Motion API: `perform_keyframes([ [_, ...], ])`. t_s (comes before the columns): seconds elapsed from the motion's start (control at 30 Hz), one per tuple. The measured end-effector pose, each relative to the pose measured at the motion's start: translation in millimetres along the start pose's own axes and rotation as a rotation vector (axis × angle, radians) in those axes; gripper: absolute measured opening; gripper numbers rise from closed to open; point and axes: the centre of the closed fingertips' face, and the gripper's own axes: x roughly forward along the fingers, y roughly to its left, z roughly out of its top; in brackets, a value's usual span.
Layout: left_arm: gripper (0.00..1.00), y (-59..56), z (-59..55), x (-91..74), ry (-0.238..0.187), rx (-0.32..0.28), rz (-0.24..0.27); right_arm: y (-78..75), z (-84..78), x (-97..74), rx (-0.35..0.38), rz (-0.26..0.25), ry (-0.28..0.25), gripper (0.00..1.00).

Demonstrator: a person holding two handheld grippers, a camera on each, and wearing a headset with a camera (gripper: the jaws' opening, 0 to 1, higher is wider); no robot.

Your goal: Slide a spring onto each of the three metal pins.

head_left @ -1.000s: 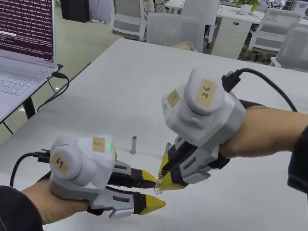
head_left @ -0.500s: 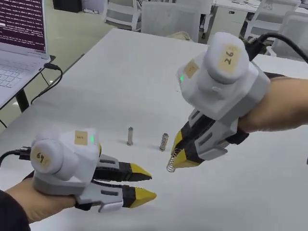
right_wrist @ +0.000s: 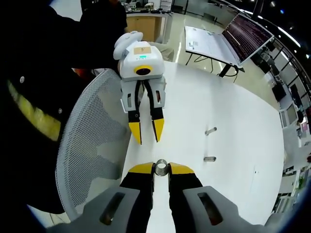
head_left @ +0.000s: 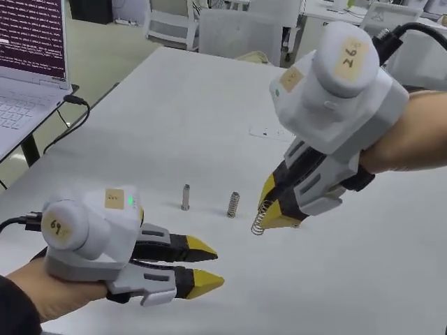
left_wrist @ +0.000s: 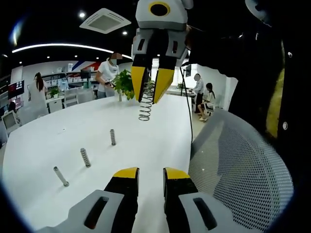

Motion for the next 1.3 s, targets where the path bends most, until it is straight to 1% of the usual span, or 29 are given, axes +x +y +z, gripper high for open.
perform_keyframes([
  [0.13, 0.12, -4.9, 3.1, -3.4, -0.009, 0.006, 0.005, 0.8, 6.5, -9.7, -0.007, -0.012, -0.001, 0.08],
  [0.2, 0.12, -7.0, 3.8, -4.5, -0.011, 0.009, 0.008, 0.8, 7.8, -13.1, -0.017, -0.021, 0.010, 0.08],
  [0.37, 0.12, -9.7, 8.0, -8.3, -0.024, 0.014, 0.017, -0.4, 13.3, -19.4, -0.028, -0.029, 0.017, 0.08],
  [0.57, 0.12, -13.9, 10.9, -11.7, -0.033, 0.019, 0.022, -0.4, 25.6, -26.9, -0.055, -0.034, 0.024, 0.08],
  [0.7, 0.12, -14.1, 11.7, -15.0, -0.039, 0.021, 0.028, -2.6, 30.7, -29.3, -0.072, -0.038, 0.033, 0.08],
  [0.83, 0.12, -12.3, 13.7, -21.4, -0.046, 0.020, 0.042, -8.5, 38.4, -32.6, -0.087, -0.043, 0.032, 0.08],
  [0.97, 0.12, -9.6, 14.0, -27.0, -0.049, 0.019, 0.059, -12.4, 45.7, -32.8, -0.095, -0.038, 0.021, 0.08],
  [1.1, 0.12, -8.6, 13.4, -30.6, -0.048, 0.016, 0.068, -18.4, 49.2, -27.2, -0.101, -0.031, 0.019, 0.08],
  [1.23, 0.12, -6.7, 11.4, -33.4, -0.046, 0.012, 0.077, -27.5, 50.1, -19.9, -0.103, -0.028, 0.023, 0.08],
  [1.3, 0.12, -3.8, 10.3, -35.9, -0.046, 0.007, 0.086, -34.2, 51.7, -16.4, -0.099, -0.025, 0.019, 0.08],
])
